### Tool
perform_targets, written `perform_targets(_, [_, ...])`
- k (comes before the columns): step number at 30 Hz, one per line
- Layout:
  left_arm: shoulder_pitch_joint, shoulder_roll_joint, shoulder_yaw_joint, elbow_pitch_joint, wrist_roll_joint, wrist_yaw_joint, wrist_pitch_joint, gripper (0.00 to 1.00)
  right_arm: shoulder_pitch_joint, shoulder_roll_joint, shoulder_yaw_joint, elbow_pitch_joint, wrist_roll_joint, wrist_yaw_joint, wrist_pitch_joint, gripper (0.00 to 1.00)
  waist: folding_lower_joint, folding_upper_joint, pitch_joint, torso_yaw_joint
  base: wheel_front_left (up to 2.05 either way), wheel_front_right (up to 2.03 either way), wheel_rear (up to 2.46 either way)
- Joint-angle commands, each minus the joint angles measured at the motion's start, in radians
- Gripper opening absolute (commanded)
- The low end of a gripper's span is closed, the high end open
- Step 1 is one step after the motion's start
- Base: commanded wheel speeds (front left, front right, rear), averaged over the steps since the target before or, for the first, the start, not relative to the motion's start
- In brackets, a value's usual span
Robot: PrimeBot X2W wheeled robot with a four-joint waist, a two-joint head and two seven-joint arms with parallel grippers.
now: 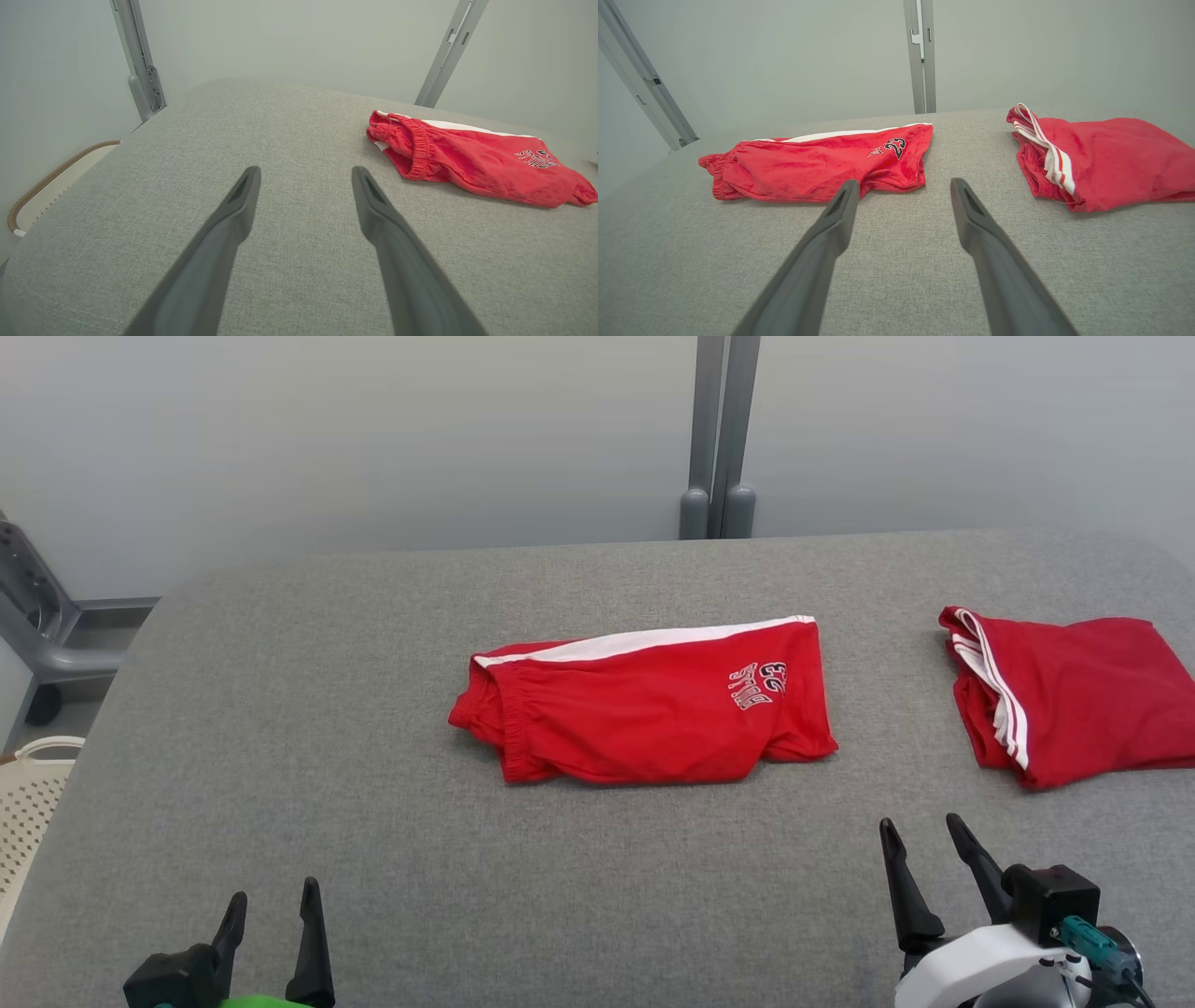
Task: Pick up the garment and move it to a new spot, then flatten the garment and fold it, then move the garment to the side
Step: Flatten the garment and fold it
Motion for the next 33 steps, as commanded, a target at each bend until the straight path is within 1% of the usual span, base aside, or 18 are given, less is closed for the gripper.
perform_targets(1, [0.016,0.008,0.000,-0.005,-0.006,0.009,0.001,1.00,0.005,-0.002,0.001,0.001,0.006,-0.001,0.001,1.00,0.0000,0.0000,0.002,0.000,0.00,0.00,0.00])
perform_targets(11, [0.013,0.010,-0.011,-0.016,-0.005,0.015,0.011,1.00,-0.006,-0.002,-0.002,0.007,0.005,-0.001,-0.001,1.00,0.0000,0.0000,0.013,0.002,0.00,0.00,0.00])
perform_targets(15, [0.014,0.013,-0.014,-0.017,-0.008,0.015,0.014,1.00,-0.034,-0.002,-0.003,0.013,-0.003,-0.001,0.027,1.00,0.0000,0.0000,0.022,0.002,0.00,0.00,0.00])
perform_targets(18, [0.008,0.015,-0.017,-0.020,-0.008,0.016,0.014,1.00,-0.069,-0.002,-0.014,0.023,-0.018,-0.001,0.078,1.00,0.0000,0.0000,0.033,0.004,0.00,0.00,0.00])
perform_targets(22, [-0.007,0.020,-0.023,-0.024,-0.004,0.011,0.018,1.00,-0.155,-0.002,-0.032,0.039,-0.044,-0.001,0.183,1.00,0.0000,0.0000,0.054,0.014,0.00,0.00,0.00])
perform_targets(29, [-0.059,0.022,-0.051,-0.032,0.007,-0.005,0.025,1.00,-0.367,-0.001,-0.126,0.134,-0.107,-0.001,0.476,1.00,0.0000,0.0000,0.139,0.063,0.00,0.00,0.00])
perform_targets(33, [-0.097,0.016,-0.071,-0.022,0.014,-0.016,0.030,1.00,-0.473,-0.003,-0.166,0.165,-0.159,-0.001,0.591,1.00,0.0000,0.0000,0.185,0.101,0.00,0.00,0.00])
